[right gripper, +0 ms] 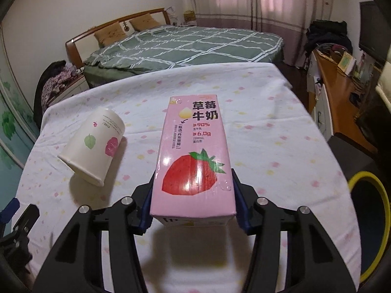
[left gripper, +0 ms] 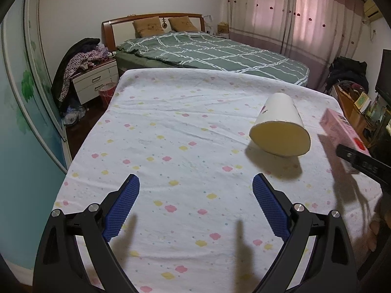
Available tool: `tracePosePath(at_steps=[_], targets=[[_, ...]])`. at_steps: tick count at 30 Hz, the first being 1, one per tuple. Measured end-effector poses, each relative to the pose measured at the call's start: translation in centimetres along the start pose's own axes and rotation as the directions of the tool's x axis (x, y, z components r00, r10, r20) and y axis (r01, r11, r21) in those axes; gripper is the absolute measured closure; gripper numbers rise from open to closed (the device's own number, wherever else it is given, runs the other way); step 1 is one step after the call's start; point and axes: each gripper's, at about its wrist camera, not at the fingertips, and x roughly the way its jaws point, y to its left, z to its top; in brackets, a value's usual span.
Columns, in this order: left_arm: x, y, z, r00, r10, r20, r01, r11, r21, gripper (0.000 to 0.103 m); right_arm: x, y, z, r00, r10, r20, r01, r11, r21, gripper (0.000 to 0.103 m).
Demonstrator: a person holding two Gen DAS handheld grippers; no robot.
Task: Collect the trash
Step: 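Carry the milk carton over the bin and open the right tool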
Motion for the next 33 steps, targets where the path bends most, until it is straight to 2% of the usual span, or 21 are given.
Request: tracePosePath(at_steps=[6, 11, 17, 26, 33], targets=[[-0.1, -0.4, -0.1, 1.000, -0.017, 0.002, 0.017, 1.000, 0.015, 0.011, -4.2, -3.7, -1.5, 0.990, -0.104, 0.098, 0.099, 0.993, 0.060, 0.052], [-0.3, -0.8, -0.1, 0.999, -0.033, 0.004, 0.033, 0.999, 0.023, 0.011, -7.0, -8.2, -3.0, 0.959, -0.240, 0.150, 0.218, 0.965, 0.148, 0.052], [-0.8, -1.4, -0.4, 0.999, -0.046, 0.012, 0.045, 0.998, 0.047, 0.011, -8.4, -14.1, -4.8, 0.927, -0.355, 0.120, 0.315, 0.911, 0.264, 0.052], [-1.0, -1.6, -0.6, 0.999, -0.046, 0.019, 0.045, 0.997, 0.057, 0.011, -8.2, -20.7, -7.3, 0.898, -0.439, 0.021, 0.395, 0.828, 0.398, 0.052], [-1.0, -2.1, -0.8, 0.999, -0.050, 0.020, 0.049, 0.996, 0.080, 0.011, -8.4, -22.8, -8.5, 0.908, -0.418, -0.018, 0.377, 0.801, 0.466, 0.051]])
